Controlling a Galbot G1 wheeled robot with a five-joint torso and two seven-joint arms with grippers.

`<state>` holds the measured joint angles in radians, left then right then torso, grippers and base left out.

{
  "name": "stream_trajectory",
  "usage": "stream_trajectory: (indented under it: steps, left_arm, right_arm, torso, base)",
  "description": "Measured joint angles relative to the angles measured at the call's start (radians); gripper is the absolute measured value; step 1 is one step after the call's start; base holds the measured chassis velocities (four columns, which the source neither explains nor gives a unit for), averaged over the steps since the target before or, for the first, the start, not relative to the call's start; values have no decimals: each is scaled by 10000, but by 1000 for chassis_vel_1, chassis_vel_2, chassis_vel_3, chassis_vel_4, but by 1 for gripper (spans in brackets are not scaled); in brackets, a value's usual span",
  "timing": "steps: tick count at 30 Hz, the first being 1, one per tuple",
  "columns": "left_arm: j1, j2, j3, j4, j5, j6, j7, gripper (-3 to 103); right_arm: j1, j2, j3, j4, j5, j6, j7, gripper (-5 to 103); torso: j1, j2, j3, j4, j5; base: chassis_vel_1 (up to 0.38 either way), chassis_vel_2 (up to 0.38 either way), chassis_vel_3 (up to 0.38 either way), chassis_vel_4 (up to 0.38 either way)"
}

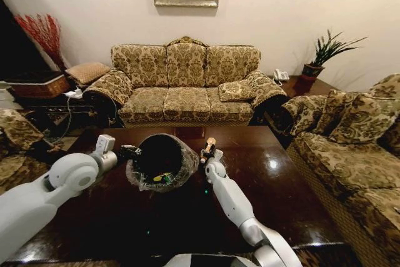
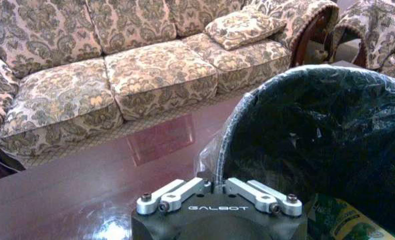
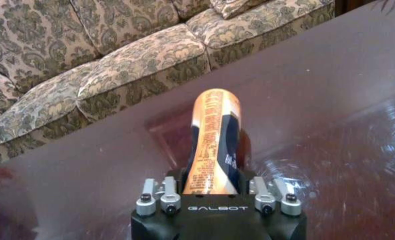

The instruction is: Move to the front of the table and place the trash on the table into the trash bin.

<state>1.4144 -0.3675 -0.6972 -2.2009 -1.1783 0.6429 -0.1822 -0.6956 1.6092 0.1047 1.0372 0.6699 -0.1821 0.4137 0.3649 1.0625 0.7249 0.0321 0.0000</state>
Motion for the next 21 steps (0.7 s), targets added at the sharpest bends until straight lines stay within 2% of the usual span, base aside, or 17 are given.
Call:
stream_trajectory:
  steps: [3,8,13,16,17,18,19,21]
  left_arm:
    - [-26,-1,1,24,5,-13,25,0]
    - [-34,-5,11,28,6,-18,36,0]
    - [-33,-16,5,56,79,-78,40,0]
    - [-33,-28,-12,188,389,-164,3,0]
    - [-33,-28,-12,188,389,-164,3,0]
    - [-26,-33,-33,238,551,-164,9,0]
    - [-26,-33,-33,238,551,-164,9,0]
    - [-13,-54,-120,384,923,-167,17,0]
  right_arm:
    - [-56,-5,-45,270,131,-107,5,42]
    - [-104,-7,-58,520,296,-171,21,33]
    - [-599,-55,-14,1620,384,-183,-10,24]
    - [-1380,-478,100,3133,-293,490,-614,24]
    - [-1380,-478,100,3133,-293,490,-614,24]
    - [-1695,-714,143,3828,-762,1080,-999,24]
    - [-1695,-714,143,3828,-762,1080,-999,24]
    - [-2052,-1155,245,4870,-2099,2508,-1882,24]
  torso:
    - [2,-1,2,-2,1]
    - [1,0,1,0,0]
    - [2,0,1,2,1]
    - [1,0,1,-1,0]
    - [1,0,1,-1,0]
    - [1,0,1,-3,0]
    - [1,0,1,-3,0]
    - [0,0,1,-3,1]
  base:
    - [0,0,0,0]
    - [0,0,0,0]
    - [0,0,0,0]
    - [0,0,0,0]
    - [0,0,0,0]
    - [0,0,0,0]
    - [0,0,0,0]
    - [0,0,0,0]
